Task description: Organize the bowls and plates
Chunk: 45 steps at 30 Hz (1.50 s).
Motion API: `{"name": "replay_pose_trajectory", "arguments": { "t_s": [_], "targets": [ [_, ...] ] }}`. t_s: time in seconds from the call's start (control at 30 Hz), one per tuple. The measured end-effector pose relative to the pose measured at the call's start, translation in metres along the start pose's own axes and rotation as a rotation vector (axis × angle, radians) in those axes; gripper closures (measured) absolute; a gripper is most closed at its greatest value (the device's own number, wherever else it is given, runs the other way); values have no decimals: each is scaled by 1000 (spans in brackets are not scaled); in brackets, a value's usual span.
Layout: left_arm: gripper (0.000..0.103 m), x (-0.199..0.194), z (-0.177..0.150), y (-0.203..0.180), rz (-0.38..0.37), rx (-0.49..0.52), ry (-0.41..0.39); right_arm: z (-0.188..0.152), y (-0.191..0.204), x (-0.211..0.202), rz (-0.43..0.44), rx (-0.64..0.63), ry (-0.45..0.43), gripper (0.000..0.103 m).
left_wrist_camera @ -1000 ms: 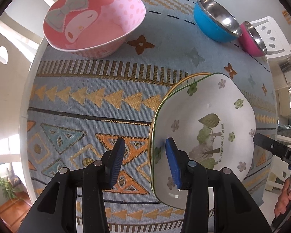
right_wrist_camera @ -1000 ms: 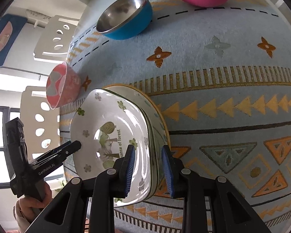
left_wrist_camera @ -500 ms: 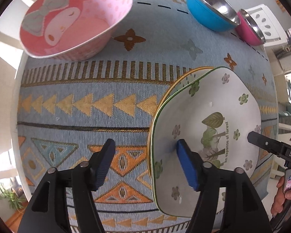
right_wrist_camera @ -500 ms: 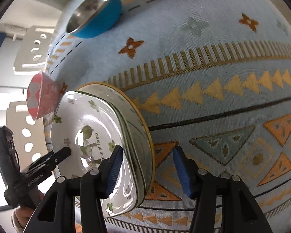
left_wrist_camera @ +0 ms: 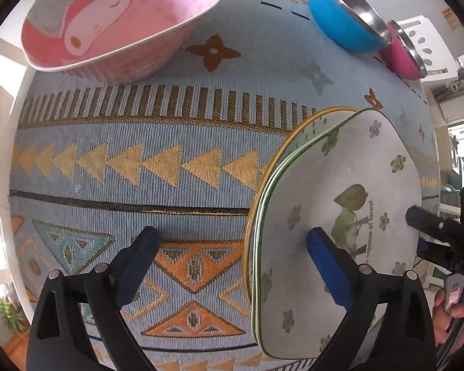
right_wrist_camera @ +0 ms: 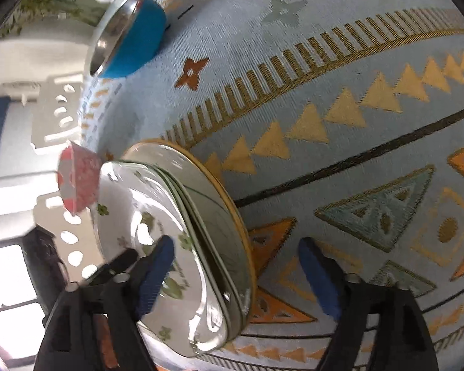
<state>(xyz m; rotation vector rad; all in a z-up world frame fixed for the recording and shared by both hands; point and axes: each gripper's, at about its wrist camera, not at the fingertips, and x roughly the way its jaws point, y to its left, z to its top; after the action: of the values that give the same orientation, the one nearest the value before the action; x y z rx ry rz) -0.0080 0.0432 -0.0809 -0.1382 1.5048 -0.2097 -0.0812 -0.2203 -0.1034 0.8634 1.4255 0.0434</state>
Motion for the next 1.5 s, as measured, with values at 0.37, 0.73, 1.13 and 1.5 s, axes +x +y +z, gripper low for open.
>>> {"name": "replay_pose_trajectory", "arguments": {
  "t_s": [0.37,0.73,1.13,1.5],
  "targets": [
    [5,-3,-5,0,37,-74,1,3,39,19,-78,-155,29,5],
    [5,-5,4,-29,117,-91,8,8,14,7,48,-147,40,3],
    [5,-1,15,-46,144,-123,10,8,-3,-5,90,-173,57,3],
    [5,-6,16,-57,164,-107,6,8,-1,-5,83,-180,63,3]
  ]
}}
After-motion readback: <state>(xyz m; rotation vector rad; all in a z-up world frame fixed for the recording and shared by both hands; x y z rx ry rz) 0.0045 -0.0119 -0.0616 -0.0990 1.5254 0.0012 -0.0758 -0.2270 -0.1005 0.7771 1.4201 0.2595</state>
